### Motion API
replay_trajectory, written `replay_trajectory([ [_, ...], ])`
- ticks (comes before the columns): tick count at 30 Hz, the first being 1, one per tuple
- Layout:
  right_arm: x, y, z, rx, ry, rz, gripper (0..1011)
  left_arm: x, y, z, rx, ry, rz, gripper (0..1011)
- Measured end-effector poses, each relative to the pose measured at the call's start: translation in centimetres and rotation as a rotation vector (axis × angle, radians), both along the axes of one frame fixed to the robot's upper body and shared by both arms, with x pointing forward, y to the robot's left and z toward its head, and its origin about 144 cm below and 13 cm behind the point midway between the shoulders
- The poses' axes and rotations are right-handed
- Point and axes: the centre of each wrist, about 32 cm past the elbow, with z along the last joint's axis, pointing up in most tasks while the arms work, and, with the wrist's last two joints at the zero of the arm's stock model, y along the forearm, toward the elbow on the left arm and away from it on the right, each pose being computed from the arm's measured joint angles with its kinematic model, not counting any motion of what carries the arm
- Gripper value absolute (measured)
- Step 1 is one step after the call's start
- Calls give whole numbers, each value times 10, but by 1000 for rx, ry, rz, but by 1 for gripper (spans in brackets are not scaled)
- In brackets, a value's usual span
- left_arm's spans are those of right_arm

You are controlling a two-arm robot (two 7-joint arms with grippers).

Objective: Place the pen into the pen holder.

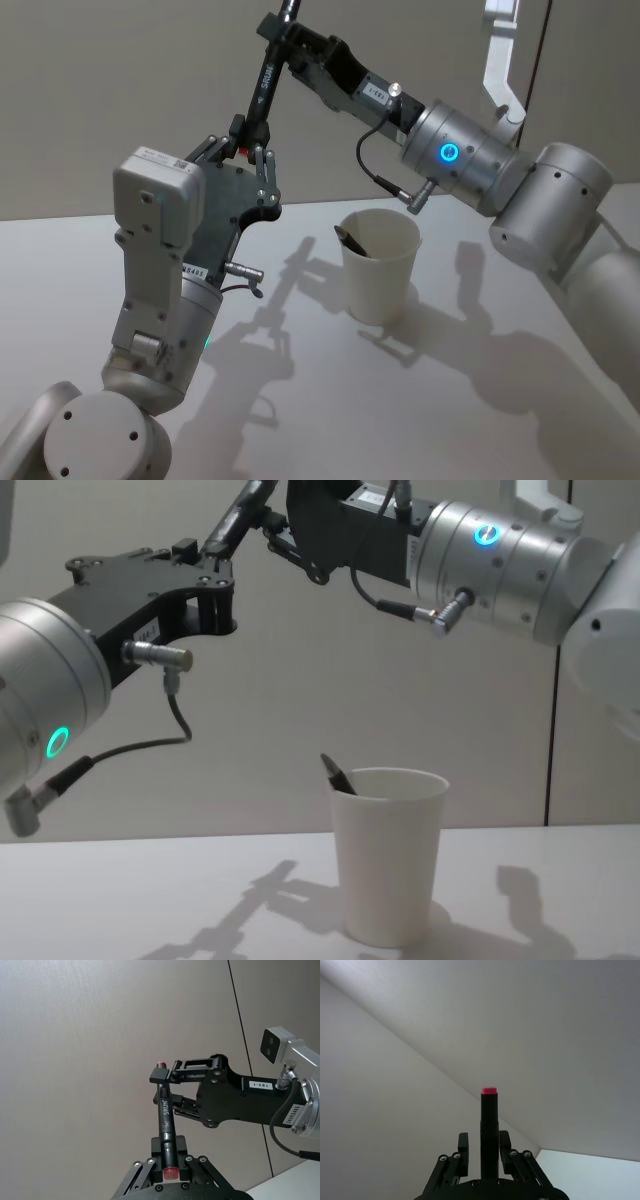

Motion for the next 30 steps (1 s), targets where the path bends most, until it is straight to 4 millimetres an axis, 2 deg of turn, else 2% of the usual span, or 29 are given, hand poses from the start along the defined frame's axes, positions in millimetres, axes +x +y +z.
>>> replay_trajectory([
  [4,0,0,0,0,0,0,272,0,0,0,0,0,0,160],
  [8,0,0,0,0,1,0,175,0,0,0,0,0,0,160],
  [30,0,0,0,1,0,0,175,0,0,0,0,0,0,159],
])
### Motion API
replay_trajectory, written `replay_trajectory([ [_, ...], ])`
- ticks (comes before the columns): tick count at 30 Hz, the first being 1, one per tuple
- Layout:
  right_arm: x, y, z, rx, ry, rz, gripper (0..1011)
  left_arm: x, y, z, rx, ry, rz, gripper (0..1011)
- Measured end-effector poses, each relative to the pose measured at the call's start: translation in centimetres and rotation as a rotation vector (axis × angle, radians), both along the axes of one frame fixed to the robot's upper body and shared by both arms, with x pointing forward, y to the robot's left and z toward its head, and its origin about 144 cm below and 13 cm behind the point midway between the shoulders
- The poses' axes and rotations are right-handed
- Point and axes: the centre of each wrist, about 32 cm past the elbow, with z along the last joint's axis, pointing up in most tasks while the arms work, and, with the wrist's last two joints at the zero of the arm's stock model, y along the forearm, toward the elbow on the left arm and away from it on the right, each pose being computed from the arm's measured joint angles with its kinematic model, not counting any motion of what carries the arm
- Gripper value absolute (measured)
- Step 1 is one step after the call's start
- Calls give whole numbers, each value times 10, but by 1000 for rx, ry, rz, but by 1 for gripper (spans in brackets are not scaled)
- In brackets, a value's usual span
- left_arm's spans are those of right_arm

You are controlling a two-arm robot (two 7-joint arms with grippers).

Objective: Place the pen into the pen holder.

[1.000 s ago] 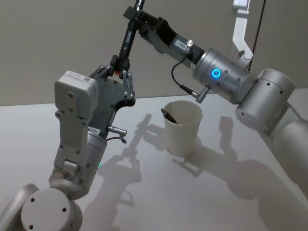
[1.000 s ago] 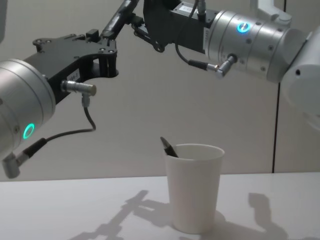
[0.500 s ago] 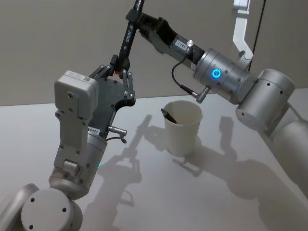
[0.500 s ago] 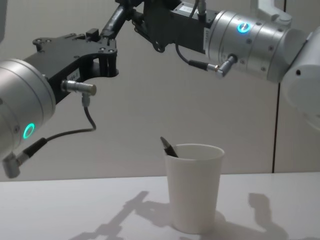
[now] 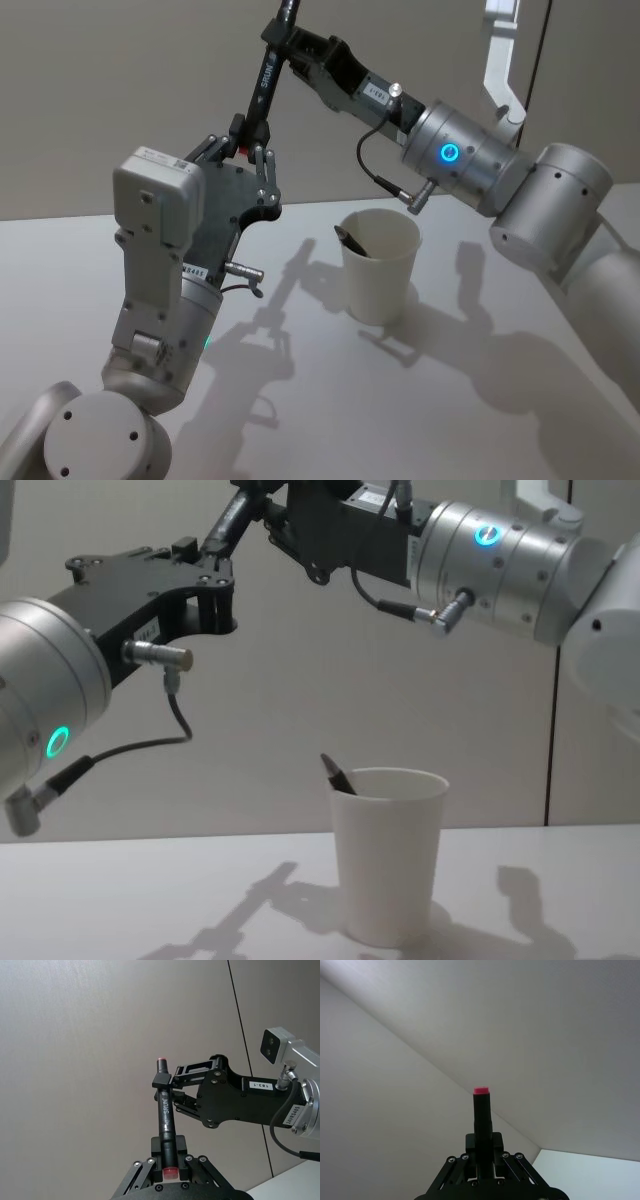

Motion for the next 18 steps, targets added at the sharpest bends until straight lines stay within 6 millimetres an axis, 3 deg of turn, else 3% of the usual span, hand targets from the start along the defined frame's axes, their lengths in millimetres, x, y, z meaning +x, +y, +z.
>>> replay_trajectory([
  [5,0,0,0,0,0,0,175,0,0,0,0,1,1,218],
  [14,0,0,0,0,0,0,175,0,0,0,0,1,0,537],
  [18,0,0,0,0,0,0,175,0,0,0,0,1,0,620],
])
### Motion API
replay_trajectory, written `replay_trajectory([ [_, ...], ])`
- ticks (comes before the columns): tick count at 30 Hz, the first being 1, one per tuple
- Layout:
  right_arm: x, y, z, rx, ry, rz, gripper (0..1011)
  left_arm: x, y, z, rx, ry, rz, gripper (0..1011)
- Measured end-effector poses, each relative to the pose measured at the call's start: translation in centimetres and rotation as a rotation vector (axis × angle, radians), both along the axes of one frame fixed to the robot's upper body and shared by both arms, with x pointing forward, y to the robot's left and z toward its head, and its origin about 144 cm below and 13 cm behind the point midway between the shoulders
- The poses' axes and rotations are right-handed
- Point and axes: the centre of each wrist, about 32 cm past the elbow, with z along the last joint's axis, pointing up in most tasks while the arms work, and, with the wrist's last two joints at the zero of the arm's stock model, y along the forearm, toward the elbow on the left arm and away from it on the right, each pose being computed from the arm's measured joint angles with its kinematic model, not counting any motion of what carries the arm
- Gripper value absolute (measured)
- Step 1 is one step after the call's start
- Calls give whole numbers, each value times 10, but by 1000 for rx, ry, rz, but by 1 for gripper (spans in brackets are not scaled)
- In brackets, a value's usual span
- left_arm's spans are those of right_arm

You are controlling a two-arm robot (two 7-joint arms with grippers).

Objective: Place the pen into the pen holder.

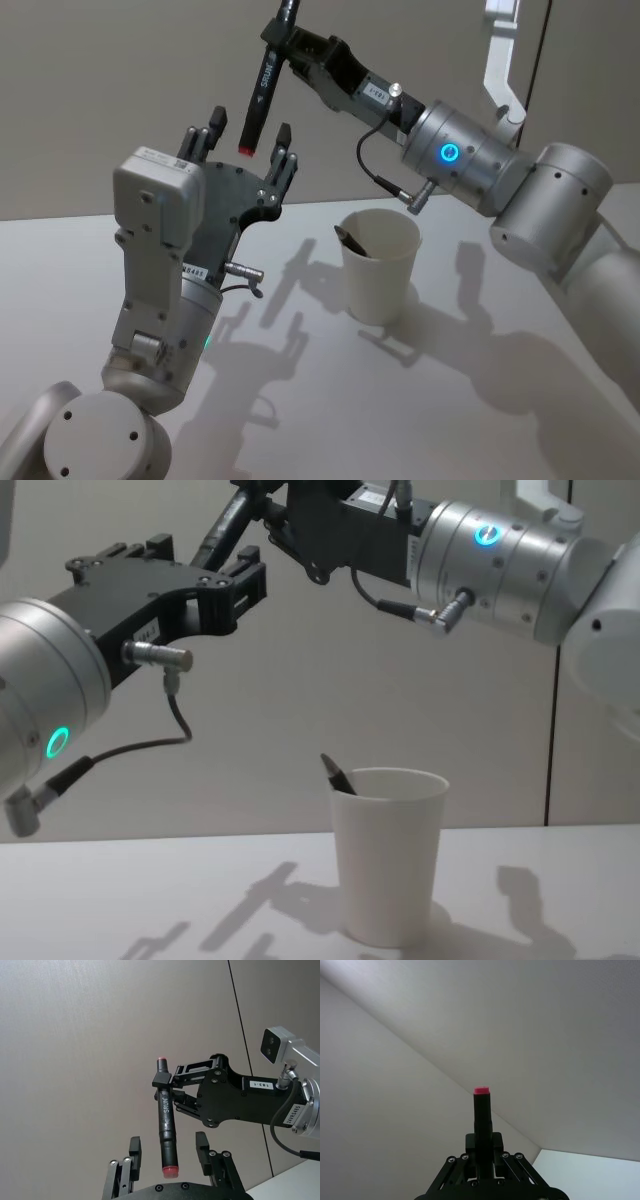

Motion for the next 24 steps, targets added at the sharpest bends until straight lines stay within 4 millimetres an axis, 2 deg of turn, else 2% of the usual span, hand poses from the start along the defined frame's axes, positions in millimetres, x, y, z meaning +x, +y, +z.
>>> replay_trajectory([
  [1,0,0,0,0,0,0,175,0,0,0,0,0,0,705],
  [3,0,0,0,0,0,-1,175,0,0,0,0,0,0,737],
  [8,1,-2,2,4,-15,-13,175,0,0,0,0,-1,0,903],
  [12,3,-5,7,9,-43,-31,175,0,0,0,0,-1,0,995],
  [20,7,-18,20,0,-126,-89,175,0,0,0,0,-1,0,1001],
  [24,7,-32,27,-28,-184,-138,175,0,0,0,1,-1,1,1001],
])
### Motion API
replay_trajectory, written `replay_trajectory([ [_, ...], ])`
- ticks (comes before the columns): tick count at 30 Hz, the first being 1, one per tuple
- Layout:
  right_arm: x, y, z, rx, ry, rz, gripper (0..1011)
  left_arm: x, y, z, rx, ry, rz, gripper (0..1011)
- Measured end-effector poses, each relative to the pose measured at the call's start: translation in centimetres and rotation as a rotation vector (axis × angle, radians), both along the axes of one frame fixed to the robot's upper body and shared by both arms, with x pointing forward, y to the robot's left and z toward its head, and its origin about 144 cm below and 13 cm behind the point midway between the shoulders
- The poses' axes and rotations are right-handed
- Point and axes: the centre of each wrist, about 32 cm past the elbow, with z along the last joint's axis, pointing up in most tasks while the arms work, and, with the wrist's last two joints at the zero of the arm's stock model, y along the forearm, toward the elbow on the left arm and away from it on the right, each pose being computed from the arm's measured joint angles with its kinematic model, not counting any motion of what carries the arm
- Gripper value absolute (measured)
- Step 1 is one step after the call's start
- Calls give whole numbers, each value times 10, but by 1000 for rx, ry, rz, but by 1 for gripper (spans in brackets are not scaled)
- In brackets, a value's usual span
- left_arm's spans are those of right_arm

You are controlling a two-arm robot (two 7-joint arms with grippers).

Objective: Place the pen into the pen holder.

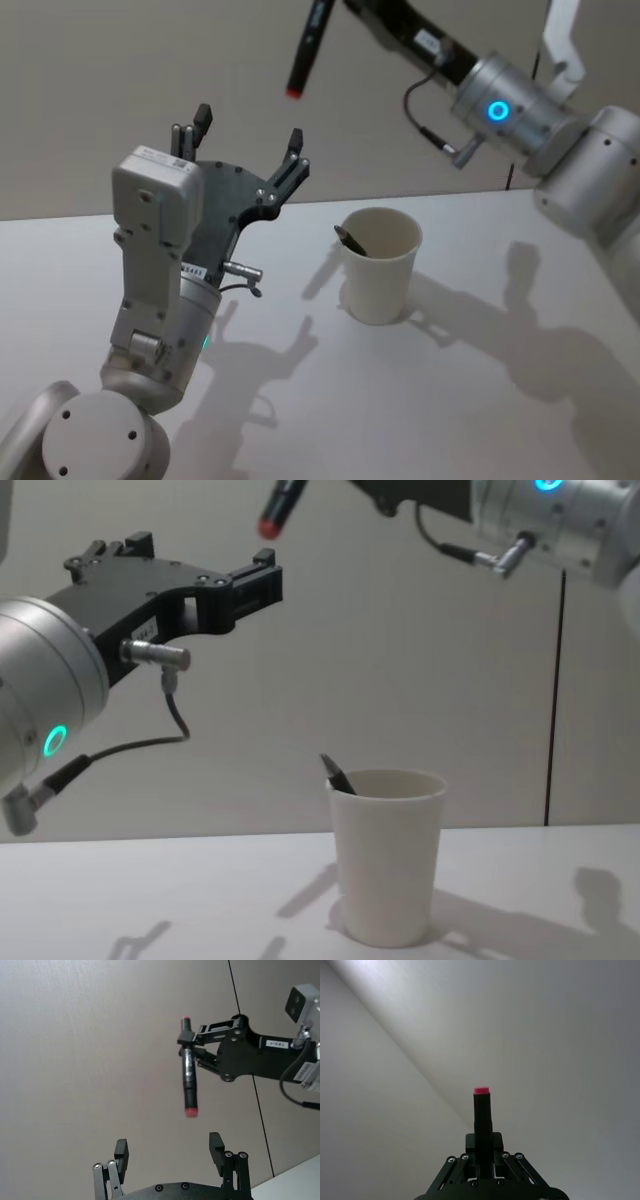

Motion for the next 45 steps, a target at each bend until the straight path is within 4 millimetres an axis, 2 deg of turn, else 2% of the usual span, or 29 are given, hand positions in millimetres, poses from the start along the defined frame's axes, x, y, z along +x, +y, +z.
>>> replay_trajectory([
  [9,-10,-28,-6,-82,-63,-79,175,2,8,10,31,-6,56,1001],
  [16,-33,-53,-29,-183,-75,-120,175,8,20,25,75,-13,122,1001],
  [25,-55,-72,-48,-268,-122,-150,175,13,29,37,106,-19,173,1001],
  [35,-67,-76,-55,-289,-227,-185,175,13,31,40,112,-8,184,1001],
  [45,-70,-73,-55,-292,-350,-229,175,10,28,36,101,20,166,1001],
])
